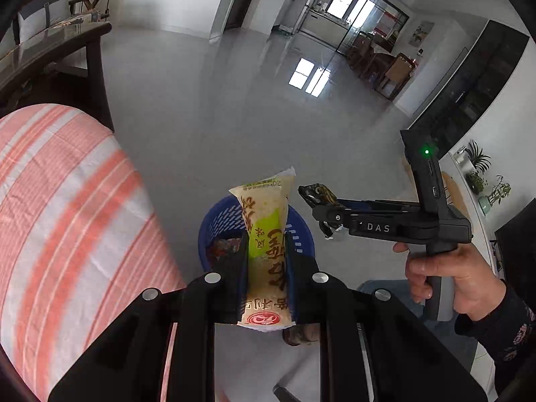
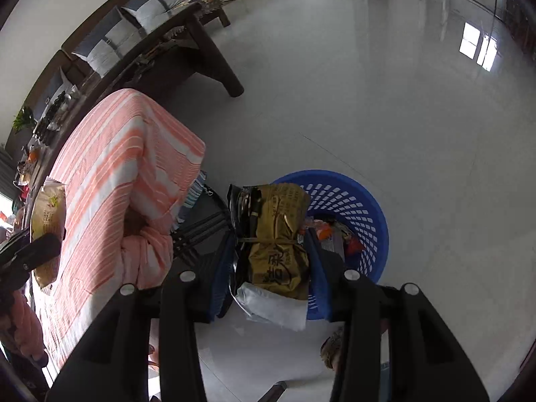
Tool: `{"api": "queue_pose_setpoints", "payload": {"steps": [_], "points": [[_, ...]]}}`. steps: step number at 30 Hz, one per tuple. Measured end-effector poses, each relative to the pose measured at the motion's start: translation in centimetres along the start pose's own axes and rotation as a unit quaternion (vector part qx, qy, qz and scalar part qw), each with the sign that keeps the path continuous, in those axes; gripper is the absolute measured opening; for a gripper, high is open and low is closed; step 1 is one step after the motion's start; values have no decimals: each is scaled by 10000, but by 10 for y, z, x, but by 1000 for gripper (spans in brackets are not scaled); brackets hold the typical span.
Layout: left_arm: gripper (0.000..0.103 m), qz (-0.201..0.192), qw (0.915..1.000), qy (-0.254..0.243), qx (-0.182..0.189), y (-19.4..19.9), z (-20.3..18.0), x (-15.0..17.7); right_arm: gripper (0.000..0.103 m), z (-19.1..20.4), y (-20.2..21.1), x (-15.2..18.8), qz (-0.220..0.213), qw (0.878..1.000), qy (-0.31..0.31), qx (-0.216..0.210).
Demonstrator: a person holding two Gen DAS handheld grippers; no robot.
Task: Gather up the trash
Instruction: 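Carry the bread bag and gold-black packet to the blue basket and release both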
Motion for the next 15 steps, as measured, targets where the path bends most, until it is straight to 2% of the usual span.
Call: {"api": "queue_pose_setpoints", "payload": {"steps": [3, 8, 9, 10, 11, 12, 15], "points": [[18, 314, 9995, 34, -56, -52, -8, 7, 42, -24, -23, 9, 105, 9994, -304, 113], [22, 632, 9978, 12, -187, -127, -9, 17, 44, -67, -61, 23, 169, 9921, -1241, 95], [27, 662, 9975, 24, -244, -139, -7, 19, 45, -74, -69, 25, 147, 9897, -1423, 90], [49, 684, 9972, 39, -286, -148, -3, 20, 48, -80, -75, 28, 124, 9867, -1620, 58], [68, 668, 9971, 55, -351, -154, -2, 21, 68, -88, -81, 31, 105, 9830, -1832, 33], [71, 611, 9972, 55, -418, -156, -2, 21, 84, -92, -84, 34, 69, 9794, -2019, 22], [75, 504, 9977, -88, -444, -146, -1, 18, 84, -101, -74, 33, -108, 9758, -2182, 18]]}}
Point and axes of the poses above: each gripper's, at about its wrist camera, not at the fingertips, and y roughly against the way its jaws point, z to its left, x to its underside, the point moved 4 cm from there along -y, roughly the way its jaws point, and after that the axes turned 13 degrees about -z, right-handed, at the moved point
